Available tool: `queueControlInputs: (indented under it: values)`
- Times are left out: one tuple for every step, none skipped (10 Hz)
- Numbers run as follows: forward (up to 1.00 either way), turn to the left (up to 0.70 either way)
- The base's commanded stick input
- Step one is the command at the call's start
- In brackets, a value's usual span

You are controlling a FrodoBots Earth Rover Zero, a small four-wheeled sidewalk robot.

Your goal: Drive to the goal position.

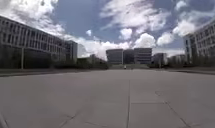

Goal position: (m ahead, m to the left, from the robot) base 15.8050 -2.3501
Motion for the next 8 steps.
queueControlInputs:
  values:
    - [1.0,-0.38]
    - [1.0,-0.38]
    - [1.0,-0.38]
    - [1.0,-0.38]
    - [1.0,-0.16]
    - [1.0,0.02]
    - [1.0,0.02]
    - [1.0,0.02]
